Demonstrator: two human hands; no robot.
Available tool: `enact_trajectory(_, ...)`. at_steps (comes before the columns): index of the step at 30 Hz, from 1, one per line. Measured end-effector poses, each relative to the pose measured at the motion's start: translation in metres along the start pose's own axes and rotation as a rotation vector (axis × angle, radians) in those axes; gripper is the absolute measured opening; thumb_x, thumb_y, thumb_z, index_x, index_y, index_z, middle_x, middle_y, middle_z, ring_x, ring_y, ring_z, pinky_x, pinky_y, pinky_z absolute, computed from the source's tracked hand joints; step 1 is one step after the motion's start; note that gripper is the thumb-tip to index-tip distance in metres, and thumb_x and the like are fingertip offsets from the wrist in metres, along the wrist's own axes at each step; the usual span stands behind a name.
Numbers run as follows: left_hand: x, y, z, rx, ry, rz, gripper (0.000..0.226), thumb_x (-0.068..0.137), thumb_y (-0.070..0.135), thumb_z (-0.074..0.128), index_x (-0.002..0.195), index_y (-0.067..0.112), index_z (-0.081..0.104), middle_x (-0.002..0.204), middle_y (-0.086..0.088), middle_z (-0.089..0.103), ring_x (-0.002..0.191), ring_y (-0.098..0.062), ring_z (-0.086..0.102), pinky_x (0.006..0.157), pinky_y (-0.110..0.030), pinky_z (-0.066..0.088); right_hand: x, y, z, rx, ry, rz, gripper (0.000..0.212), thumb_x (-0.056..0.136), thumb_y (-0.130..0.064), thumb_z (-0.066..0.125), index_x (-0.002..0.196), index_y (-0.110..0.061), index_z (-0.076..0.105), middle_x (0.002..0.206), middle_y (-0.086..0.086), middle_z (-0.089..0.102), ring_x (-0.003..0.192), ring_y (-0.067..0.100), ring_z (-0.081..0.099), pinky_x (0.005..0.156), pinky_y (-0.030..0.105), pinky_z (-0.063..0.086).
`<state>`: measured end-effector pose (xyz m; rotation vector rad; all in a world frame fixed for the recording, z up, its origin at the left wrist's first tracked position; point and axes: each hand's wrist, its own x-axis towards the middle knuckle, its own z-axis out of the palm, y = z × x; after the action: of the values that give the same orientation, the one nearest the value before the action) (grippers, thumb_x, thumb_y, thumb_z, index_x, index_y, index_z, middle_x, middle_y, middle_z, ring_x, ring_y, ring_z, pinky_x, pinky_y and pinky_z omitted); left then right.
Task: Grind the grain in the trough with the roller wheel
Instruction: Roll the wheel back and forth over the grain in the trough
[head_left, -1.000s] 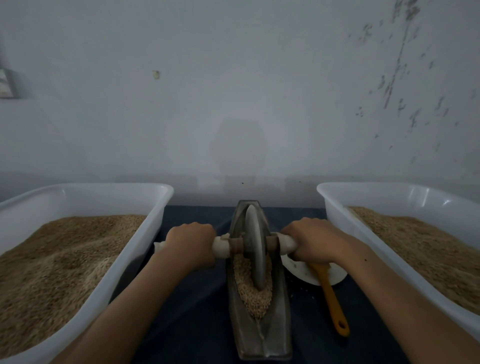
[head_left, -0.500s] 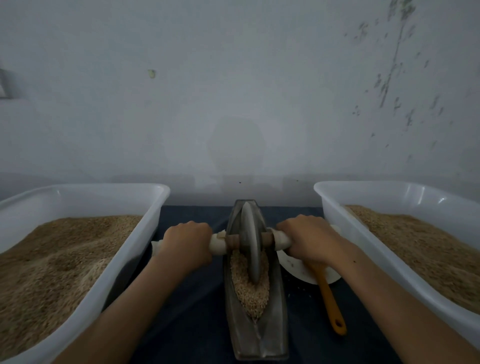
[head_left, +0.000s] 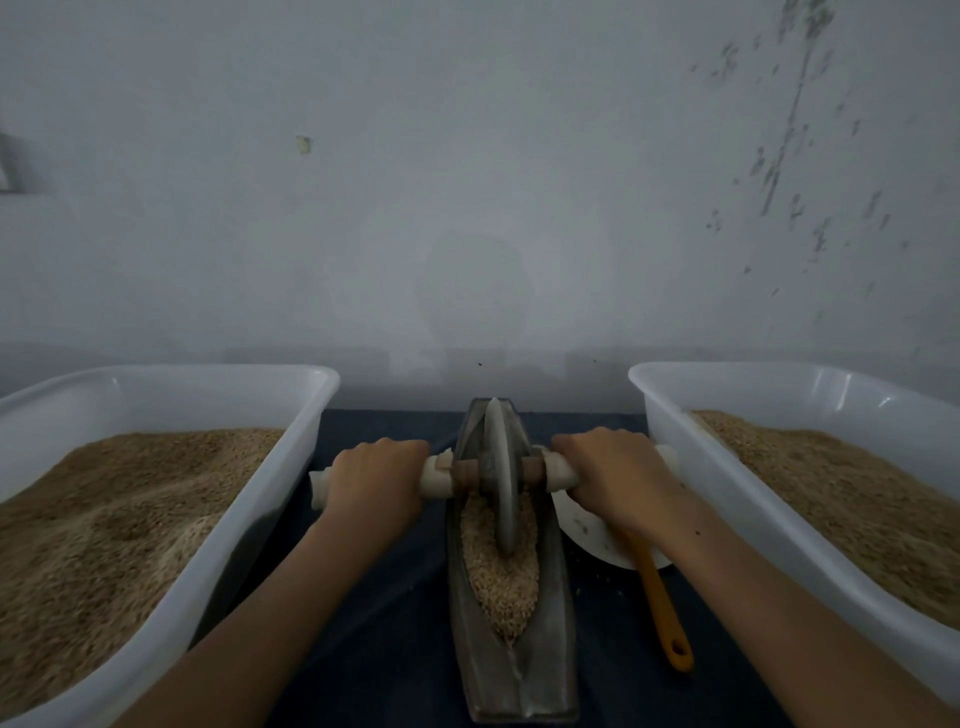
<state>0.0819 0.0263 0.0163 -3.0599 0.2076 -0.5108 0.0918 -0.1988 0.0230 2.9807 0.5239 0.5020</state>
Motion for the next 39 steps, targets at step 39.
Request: enact_trajectory(39, 0.003, -0.004, -0.001, 0.036, -0.097, 0.033, 0.017, 0.084, 0.032, 0.059, 0.099, 0.023, 0.056, 0.098, 0.003, 0.063, 0.089, -0.018, 0.060, 0.072, -0.029, 0.043, -0.002, 0.002, -0.007, 0.015, -0.106, -0.030, 0.011, 0.087, -0.022, 0.056, 0.090, -0.030, 0.050, 0.093, -0.002, 0.062, 0.087, 0.020, 0.060, 0.066, 0.029, 0.036)
